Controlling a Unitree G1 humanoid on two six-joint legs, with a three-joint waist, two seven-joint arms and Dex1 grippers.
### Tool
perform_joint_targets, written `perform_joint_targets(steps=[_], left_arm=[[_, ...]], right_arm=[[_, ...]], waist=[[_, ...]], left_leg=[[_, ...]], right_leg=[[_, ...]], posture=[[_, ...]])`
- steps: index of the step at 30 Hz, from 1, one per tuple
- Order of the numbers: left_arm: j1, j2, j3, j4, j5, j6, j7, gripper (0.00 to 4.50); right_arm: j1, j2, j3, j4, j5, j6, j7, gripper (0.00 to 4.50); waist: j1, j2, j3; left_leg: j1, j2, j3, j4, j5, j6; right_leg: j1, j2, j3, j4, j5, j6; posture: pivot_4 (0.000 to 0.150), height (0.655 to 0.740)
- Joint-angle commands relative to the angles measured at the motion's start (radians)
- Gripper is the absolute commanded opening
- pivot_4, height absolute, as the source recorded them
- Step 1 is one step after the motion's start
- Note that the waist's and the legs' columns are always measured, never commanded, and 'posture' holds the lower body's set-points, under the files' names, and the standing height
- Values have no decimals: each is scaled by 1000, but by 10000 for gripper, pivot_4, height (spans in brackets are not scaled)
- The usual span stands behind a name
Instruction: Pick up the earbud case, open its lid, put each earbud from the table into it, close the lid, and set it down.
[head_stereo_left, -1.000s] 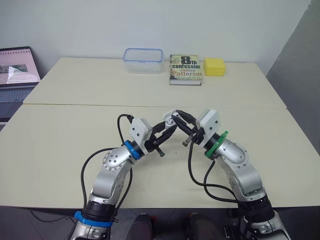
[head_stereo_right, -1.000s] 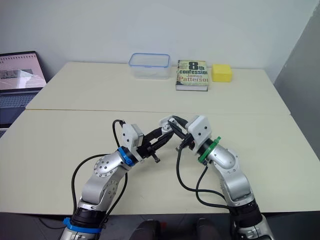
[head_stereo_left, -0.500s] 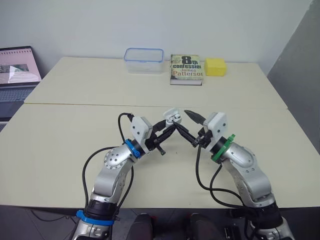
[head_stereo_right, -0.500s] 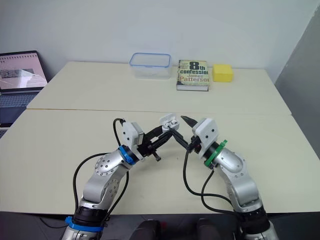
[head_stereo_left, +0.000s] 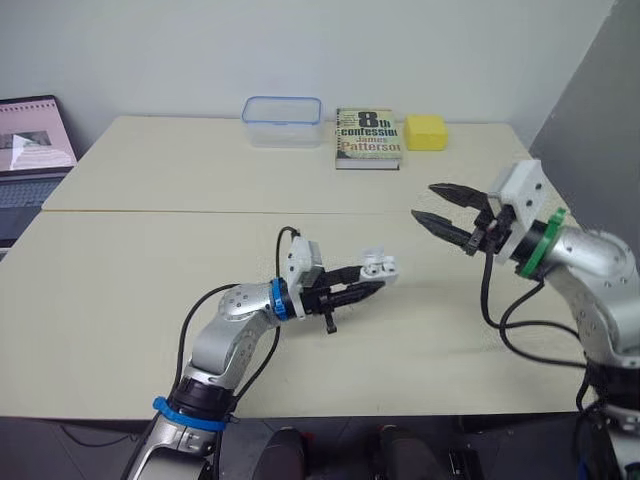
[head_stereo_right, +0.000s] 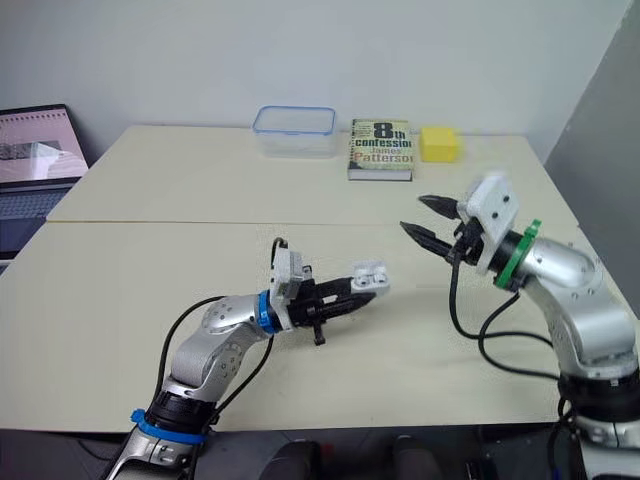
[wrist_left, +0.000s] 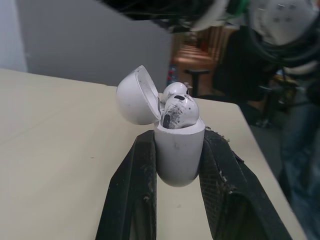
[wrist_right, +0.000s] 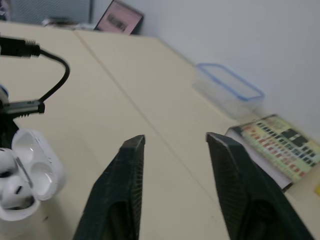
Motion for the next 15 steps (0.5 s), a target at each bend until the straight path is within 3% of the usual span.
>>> perform_joint_targets(steps=[1,3,4,15], left_arm=[[-31,0,-13,-26,-33,17,-50,7853],[-40,-5,-16,-19,-35,28,-61,7853],[-42,-5,-23,-19,-34,32,-73,7853],[-42,-7,-45,-24,-23,33,-116,7853]], right_arm=[[-67,-51,64,65,12,41,143,8402],[-97,-64,88,97,24,62,199,816],[-114,-74,102,110,39,78,245,0],[-121,-144,143,28,152,266,428,0]], waist=[[1,1,0],[1,1,1],[1,1,1],[2,2,1]], left_leg=[[0,0,0,0,0,0],[0,0,0,0,0,0],[0,0,0,0,0,0],[0,0,-1,0,0,0]], right_leg=[[0,0,0,0,0,0],[0,0,0,0,0,0],[0,0,0,0,0,0],[0,0,0,0,0,0]], posture=[[1500,7400],[1500,7400],[1500,7400],[1500,7400]])
